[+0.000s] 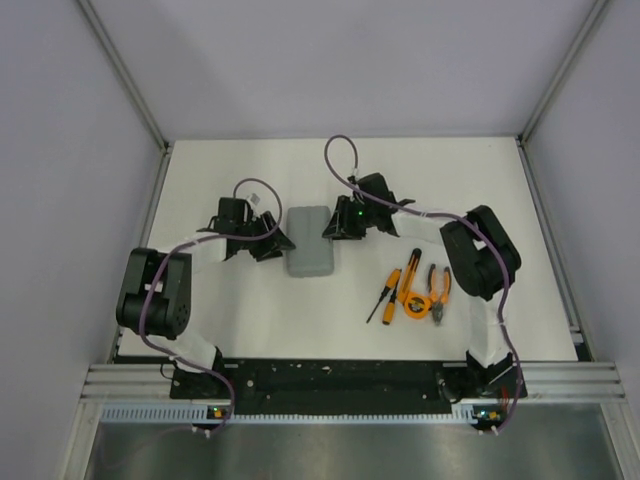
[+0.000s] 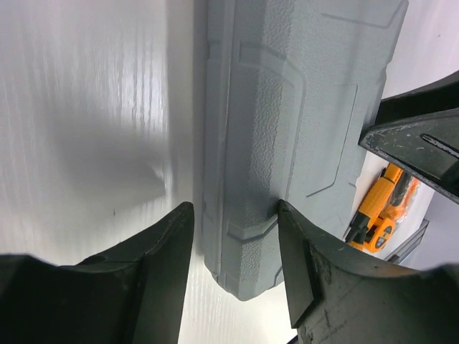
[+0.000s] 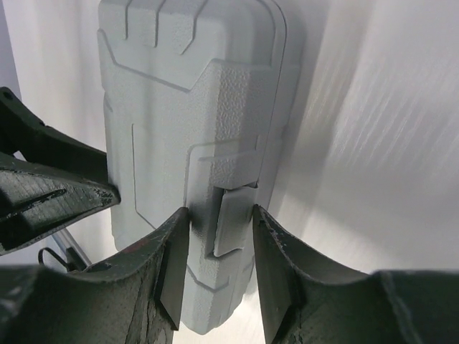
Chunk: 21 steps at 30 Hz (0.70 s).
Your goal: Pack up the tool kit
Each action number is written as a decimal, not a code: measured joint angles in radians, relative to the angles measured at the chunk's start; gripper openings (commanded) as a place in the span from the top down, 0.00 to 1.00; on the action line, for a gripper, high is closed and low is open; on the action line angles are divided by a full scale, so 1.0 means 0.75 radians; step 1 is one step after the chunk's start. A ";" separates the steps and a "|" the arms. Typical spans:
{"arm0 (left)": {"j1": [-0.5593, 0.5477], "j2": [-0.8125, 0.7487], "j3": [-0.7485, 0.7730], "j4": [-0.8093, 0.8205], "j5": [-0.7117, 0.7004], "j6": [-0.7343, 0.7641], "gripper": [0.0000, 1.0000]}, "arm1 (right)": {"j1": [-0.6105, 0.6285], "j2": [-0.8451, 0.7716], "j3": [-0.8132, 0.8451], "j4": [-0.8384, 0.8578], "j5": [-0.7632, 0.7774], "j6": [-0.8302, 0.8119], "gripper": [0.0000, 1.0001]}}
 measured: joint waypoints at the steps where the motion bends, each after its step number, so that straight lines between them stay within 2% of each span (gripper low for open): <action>1: -0.002 -0.022 -0.013 -0.020 -0.010 -0.003 0.41 | 0.008 -0.010 -0.008 -0.012 0.004 0.002 0.60; 3: -0.007 -0.057 -0.022 -0.066 -0.042 -0.002 0.33 | 0.022 -0.028 -0.018 -0.038 0.017 0.007 0.57; 5: -0.007 -0.091 -0.020 -0.111 -0.080 0.003 0.22 | 0.029 -0.049 -0.020 -0.083 0.045 0.006 0.47; 7: -0.007 -0.131 -0.007 -0.159 -0.117 0.020 0.15 | 0.030 -0.072 -0.020 -0.136 0.084 0.000 0.36; 8: -0.007 -0.143 0.009 -0.182 -0.131 0.023 0.03 | 0.030 -0.082 -0.020 -0.154 0.100 -0.004 0.32; 9: -0.007 -0.152 0.035 -0.202 -0.145 0.028 0.02 | 0.030 -0.099 -0.021 -0.176 0.120 -0.012 0.30; 14: -0.007 -0.156 0.181 -0.220 -0.159 0.067 0.02 | 0.030 -0.185 -0.027 -0.215 0.180 -0.036 0.32; 18: -0.007 -0.121 0.251 -0.236 -0.156 0.100 0.17 | 0.030 -0.211 -0.026 -0.216 0.189 -0.045 0.45; 21: -0.007 -0.035 0.307 -0.283 -0.151 0.108 0.23 | 0.030 -0.201 -0.026 -0.237 0.188 -0.047 0.56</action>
